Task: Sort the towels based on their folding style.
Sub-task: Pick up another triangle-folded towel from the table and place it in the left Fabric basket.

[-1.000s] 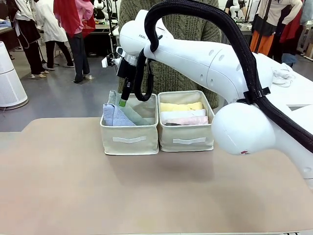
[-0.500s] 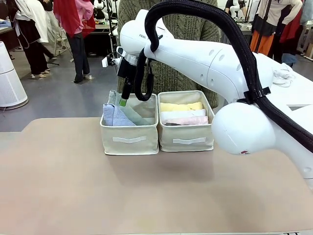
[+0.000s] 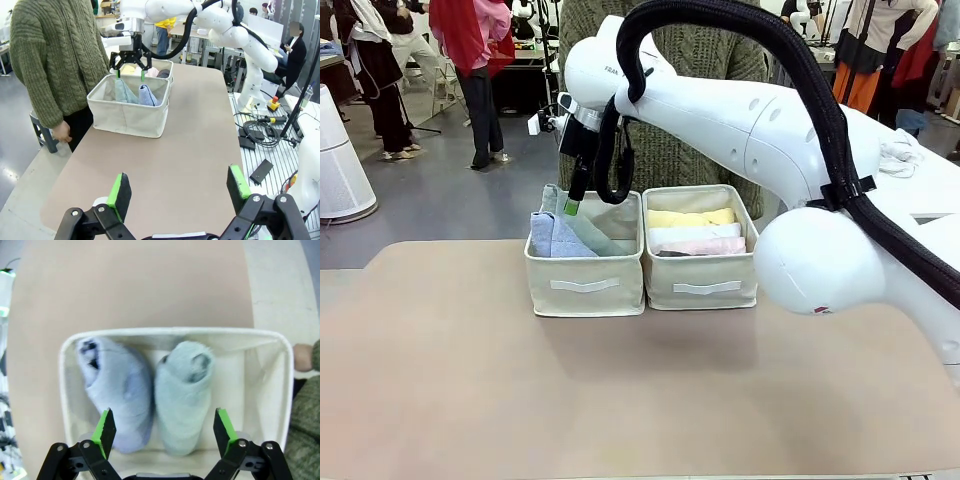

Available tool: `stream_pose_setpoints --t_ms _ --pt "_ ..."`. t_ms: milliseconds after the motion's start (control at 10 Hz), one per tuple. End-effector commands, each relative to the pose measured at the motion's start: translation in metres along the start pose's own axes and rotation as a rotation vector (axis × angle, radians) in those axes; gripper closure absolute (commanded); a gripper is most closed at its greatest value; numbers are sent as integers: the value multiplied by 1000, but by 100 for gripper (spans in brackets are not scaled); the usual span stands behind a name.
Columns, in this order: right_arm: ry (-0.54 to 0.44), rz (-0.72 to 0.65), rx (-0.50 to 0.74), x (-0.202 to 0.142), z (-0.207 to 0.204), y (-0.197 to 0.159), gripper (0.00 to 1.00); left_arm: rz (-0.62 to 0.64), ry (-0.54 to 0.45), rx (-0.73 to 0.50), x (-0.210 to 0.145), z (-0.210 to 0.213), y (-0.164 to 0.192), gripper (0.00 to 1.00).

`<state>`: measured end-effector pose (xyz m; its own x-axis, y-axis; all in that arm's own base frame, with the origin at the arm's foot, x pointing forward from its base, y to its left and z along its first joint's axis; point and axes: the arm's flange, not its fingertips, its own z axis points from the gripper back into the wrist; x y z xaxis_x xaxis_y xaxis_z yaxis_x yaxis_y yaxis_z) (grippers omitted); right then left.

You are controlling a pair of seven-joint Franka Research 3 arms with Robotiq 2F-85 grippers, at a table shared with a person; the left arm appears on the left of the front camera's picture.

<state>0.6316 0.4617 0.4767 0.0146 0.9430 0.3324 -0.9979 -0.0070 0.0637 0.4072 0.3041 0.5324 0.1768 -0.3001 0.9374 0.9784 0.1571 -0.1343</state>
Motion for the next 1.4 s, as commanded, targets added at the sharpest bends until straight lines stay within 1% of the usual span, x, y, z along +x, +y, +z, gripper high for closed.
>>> stream_pose_setpoints --t_ms 0,100,200,300,400,500,700,800,900,1000,1100,1200,1300 --pt "189 -141 25 11 53 48 0 -6 -11 8 2 0 -2 0" --pt "250 -217 -24 -7 82 98 0 -6 -11 8 2 0 -2 0" --pt "279 -288 -59 -29 99 136 0 -6 -11 8 2 0 -2 0" --pt "360 -404 -11 -57 107 166 0 -6 -11 8 2 0 -2 0" --pt "506 -574 76 -92 114 190 0 -6 -11 8 2 0 -2 0" --pt "620 -687 111 -124 129 215 0 -6 -11 8 2 0 -2 0" --pt "704 -788 117 -162 152 242 0 -6 -11 8 2 0 -2 0" --pt "713 -823 107 -182 164 250 0 -6 -11 8 2 0 -2 0" --pt "678 -820 43 -199 176 254 0 -6 -11 8 2 0 -2 0" --pt "560 -813 -191 -216 192 253 0 -6 -11 8 2 0 -2 0" --pt "437 -762 -335 -230 208 252 0 -6 -11 8 2 0 -2 0" --pt "333 -727 -415 -243 220 248 0 -6 -11 8 2 0 -2 0" --pt "259 -705 -486 -253 228 239 0 -6 -11 8 2 0 -2 0"
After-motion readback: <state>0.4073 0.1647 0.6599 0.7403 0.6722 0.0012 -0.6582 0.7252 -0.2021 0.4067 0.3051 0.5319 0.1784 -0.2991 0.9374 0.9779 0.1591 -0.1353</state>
